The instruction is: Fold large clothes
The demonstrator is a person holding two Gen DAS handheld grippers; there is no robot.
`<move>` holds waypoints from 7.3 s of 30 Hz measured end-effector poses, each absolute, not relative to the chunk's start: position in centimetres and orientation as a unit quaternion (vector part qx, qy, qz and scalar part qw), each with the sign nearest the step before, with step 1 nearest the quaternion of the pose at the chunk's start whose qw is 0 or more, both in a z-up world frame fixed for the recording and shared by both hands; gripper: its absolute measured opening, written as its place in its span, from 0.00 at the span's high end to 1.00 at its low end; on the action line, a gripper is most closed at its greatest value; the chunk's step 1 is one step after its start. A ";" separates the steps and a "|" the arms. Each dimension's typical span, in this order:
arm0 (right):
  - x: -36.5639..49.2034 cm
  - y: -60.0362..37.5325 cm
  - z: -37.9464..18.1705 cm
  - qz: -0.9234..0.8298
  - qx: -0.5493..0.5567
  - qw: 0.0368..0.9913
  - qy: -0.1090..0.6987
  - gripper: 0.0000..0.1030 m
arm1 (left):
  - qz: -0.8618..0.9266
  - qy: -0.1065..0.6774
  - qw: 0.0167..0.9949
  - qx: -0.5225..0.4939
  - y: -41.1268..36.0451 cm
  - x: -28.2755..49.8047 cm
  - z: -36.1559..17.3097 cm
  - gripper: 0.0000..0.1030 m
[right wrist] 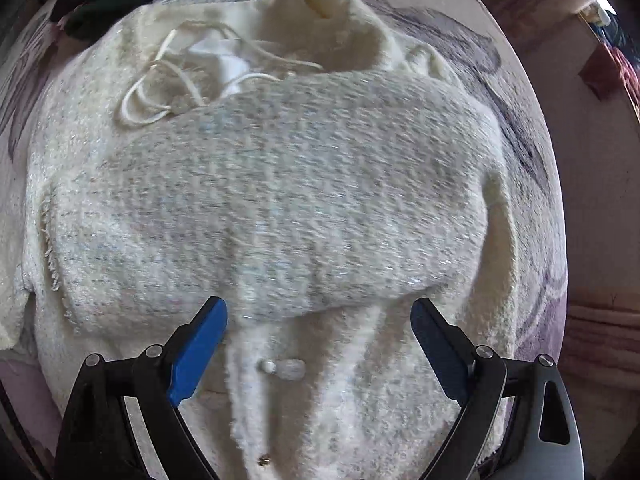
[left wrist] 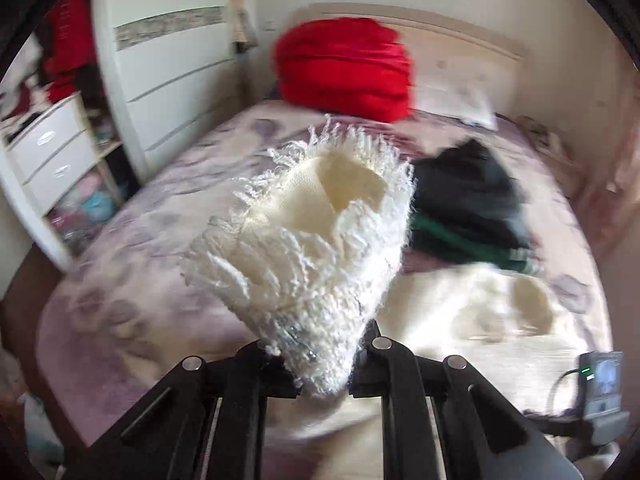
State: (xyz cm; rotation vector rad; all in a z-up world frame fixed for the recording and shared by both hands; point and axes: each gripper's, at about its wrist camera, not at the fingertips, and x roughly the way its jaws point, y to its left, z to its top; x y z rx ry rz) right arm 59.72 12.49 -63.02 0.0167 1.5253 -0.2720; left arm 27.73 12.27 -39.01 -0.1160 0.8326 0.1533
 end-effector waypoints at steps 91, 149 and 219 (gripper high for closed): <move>81.7 22.0 -64.5 0.138 0.161 0.658 0.723 0.59 | 0.214 0.529 0.790 0.225 0.5 46.8 -54.9 0.08; 53.3 -0.9 -66.2 -0.003 0.166 0.662 0.731 0.49 | 0.065 0.682 0.717 0.130 -14.4 31.3 -63.0 0.08; 56.5 -27.8 -72.7 0.190 0.448 0.481 0.729 0.41 | 0.294 0.571 0.720 0.265 -21.3 31.4 -57.3 0.08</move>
